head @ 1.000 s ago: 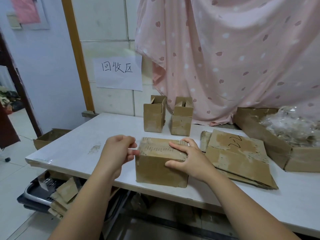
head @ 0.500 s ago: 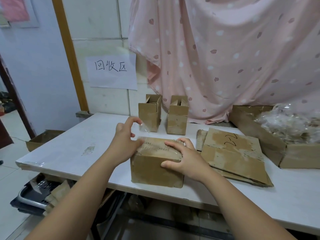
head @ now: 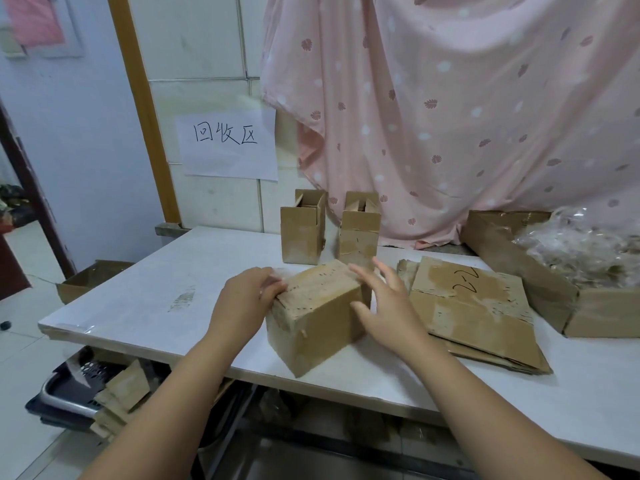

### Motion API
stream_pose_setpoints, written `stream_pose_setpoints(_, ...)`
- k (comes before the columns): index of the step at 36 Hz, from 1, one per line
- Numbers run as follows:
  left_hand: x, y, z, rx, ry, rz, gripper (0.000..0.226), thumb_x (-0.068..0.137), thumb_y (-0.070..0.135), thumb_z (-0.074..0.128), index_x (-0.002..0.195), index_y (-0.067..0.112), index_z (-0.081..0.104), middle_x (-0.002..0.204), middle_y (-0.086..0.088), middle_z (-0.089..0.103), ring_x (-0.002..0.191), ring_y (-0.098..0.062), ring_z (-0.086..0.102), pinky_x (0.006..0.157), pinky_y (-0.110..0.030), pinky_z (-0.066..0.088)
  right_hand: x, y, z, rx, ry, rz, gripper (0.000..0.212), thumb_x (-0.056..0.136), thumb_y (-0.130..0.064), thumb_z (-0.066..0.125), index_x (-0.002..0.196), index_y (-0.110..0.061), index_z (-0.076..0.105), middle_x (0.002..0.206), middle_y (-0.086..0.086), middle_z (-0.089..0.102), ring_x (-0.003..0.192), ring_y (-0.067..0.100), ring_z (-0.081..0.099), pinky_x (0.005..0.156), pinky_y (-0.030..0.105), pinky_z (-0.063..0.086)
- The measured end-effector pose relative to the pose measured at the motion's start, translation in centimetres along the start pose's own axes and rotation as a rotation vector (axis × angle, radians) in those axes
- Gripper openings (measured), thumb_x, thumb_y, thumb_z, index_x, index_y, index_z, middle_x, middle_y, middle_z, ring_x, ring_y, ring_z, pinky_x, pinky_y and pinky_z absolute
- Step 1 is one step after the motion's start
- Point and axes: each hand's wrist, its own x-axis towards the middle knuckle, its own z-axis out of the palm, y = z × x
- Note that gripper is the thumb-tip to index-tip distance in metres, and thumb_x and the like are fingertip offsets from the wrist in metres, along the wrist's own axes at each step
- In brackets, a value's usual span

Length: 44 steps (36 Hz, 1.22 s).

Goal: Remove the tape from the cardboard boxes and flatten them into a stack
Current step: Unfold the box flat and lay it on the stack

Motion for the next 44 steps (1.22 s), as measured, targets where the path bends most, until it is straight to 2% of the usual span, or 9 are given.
stream_pose_setpoints(3,-0.5,0.7,0.6,0.086,0.066,0.031,0.024,0.095,0.026,0.052,0.087,0.008,0.065,0.088,-0.003,0.064,0.085,-0.020,0.058,0.074,-0.028,0.041,-1.1,-1.5,1.4,-0.022,0.311,-0.142,0.033,0.091,-0.027,0.053,0.124,-0.024,0.057,0.125,-0.006,0.044,0.116,0.005,0.032,0.099,0.027,0.035)
stream_pose_setpoints(9,-0.9,1.7,1.3,0.146,0.111,-0.012,0.023,0.097,0.027,0.046,0.090,0.014,0.064,0.088,0.000,0.066,0.084,-0.020,0.058,0.069,-0.025,0.036,-2.6,-3.3,4.9,-0.204,0.198,-0.504,0.037,0.082,-0.043,0.055,0.109,-0.020,0.064,0.107,-0.004,0.058,0.102,0.013,0.047,0.097,0.033,0.037)
stream_pose_setpoints(20,-1.3,2.9,0.5,0.250,0.119,-0.039,0.022,0.100,0.022,0.039,0.102,0.011,0.058,0.091,-0.005,0.068,0.077,-0.026,0.052,0.063,-0.031,0.036,-2.3,-3.7,4.6,-0.102,0.063,-0.388,0.048,0.078,-0.034,0.046,0.121,-0.022,0.064,0.090,0.000,0.043,0.093,0.015,0.037,0.092,0.030,0.037)
stream_pose_setpoints(25,-0.8,2.8,-0.1,-0.022,0.026,-0.129,0.016,0.096,0.017,0.049,0.091,0.012,0.063,0.077,-0.005,0.069,0.071,-0.022,0.066,0.066,-0.029,0.052,-2.3,-3.7,3.2,0.007,-0.054,-0.302,0.042,0.077,-0.025,0.048,0.115,-0.021,0.065,0.097,-0.002,0.041,0.101,0.009,0.035,0.101,0.023,0.030)
stream_pose_setpoints(29,0.0,2.5,-1.9,-0.326,0.089,-0.320,0.017,0.096,0.018,0.049,0.089,0.013,0.064,0.065,-0.001,0.065,0.047,-0.011,0.052,0.049,-0.020,0.040,-2.6,-3.6,2.4,0.132,-0.126,-0.244,0.030,0.073,-0.016,0.043,0.098,-0.017,0.060,0.096,-0.015,0.040,0.098,0.000,0.039,0.085,0.008,0.030)
stream_pose_setpoints(35,0.4,2.2,-3.3,-0.629,-0.091,-0.398,0.019,0.097,0.018,0.051,0.097,0.004,0.063,0.062,-0.004,0.050,0.049,-0.012,0.041,0.053,-0.023,0.040,-2.7,-3.9,1.7,-0.009,-0.172,-0.286,0.027,0.073,-0.042,0.050,0.095,-0.026,0.050,0.099,-0.018,0.039,0.096,0.002,0.040,0.082,0.027,0.044)
stream_pose_setpoints(38,0.1,2.7,-3.6,-0.758,-0.184,-0.369,0.014,0.097,0.016,0.051,0.098,0.010,0.064,0.083,-0.003,0.061,0.070,-0.011,0.055,0.066,-0.022,0.044,-2.7,-4.6,1.8,-0.201,-0.124,-0.316,0.047,0.070,-0.070,0.047,0.087,-0.027,0.042,0.095,-0.014,0.039,0.088,0.006,0.037,0.080,0.024,0.037)
stream_pose_setpoints(41,0.0,2.6,-3.8,-0.886,-0.207,-0.344,0.016,0.097,0.014,0.049,0.102,0.016,0.065,0.114,0.002,0.064,0.108,-0.011,0.056,0.084,-0.025,0.044,-2.3,-5.0,2.2,-0.299,-0.039,-0.327,0.045,0.071,-0.069,0.044,0.078,-0.025,0.037,0.082,-0.013,0.036,0.078,0.008,0.034,0.109,0.034,0.024)
stream_pose_setpoints(44,-0.1,2.3,-3.9,-1.118,-0.233,-0.332,0.027,0.098,0.010,0.042,0.121,0.019,0.054,0.118,-0.008,0.067,0.113,-0.017,0.060,0.092,-0.029,0.040,-2.3,-5.4,2.2,-0.301,0.045,-0.335,0.027,0.073,-0.047,0.049,0.077,-0.024,0.037,0.076,-0.012,0.033,0.070,0.011,0.031,0.087,0.032,0.037)
